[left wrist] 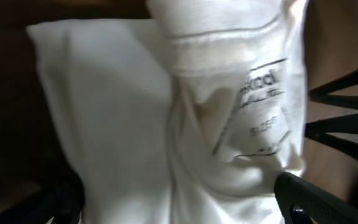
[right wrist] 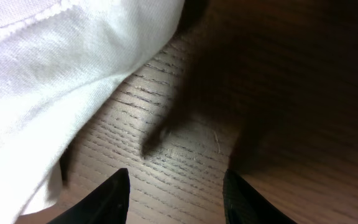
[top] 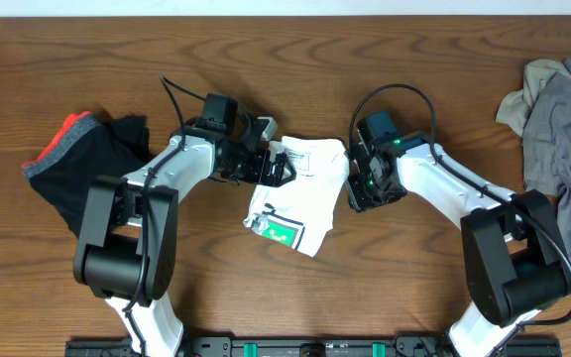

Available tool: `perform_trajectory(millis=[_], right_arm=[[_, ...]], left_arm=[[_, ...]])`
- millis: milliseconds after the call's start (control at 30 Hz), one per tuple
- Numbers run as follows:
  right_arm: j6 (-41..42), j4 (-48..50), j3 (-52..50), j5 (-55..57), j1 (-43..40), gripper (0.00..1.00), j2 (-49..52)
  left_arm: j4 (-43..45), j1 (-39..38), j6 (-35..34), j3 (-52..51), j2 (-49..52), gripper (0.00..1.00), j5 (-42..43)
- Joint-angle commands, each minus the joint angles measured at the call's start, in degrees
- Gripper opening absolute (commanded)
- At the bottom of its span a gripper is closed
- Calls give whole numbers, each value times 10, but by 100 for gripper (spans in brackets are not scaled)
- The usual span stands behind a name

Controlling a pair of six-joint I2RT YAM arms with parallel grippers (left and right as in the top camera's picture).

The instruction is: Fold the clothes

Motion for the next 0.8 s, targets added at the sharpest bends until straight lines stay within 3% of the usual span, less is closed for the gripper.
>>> perform_trajectory(millis=[0, 133, 233, 367, 467, 767], right_arm=[[12, -1, -3, 5, 2, 47, 2], [11, -2, -3, 5, 2, 47, 2], [11, -2, -3, 5, 2, 47, 2], [11, -3, -3, 5, 2, 46, 2], [17, -10, -3, 5, -1, 42, 1], [32, -39, -3, 5, -48, 40, -28]], left_arm=[[-5, -7, 11, 0, 33, 93, 27], [-4, -10, 19, 0, 33, 58, 27], [-5, -10, 19, 0, 33, 24, 27], [-11, -9, 19, 1, 24, 13, 26], [-29, 0, 19, 4, -6, 9, 16], [-162, 87, 28, 5, -183, 6, -180]])
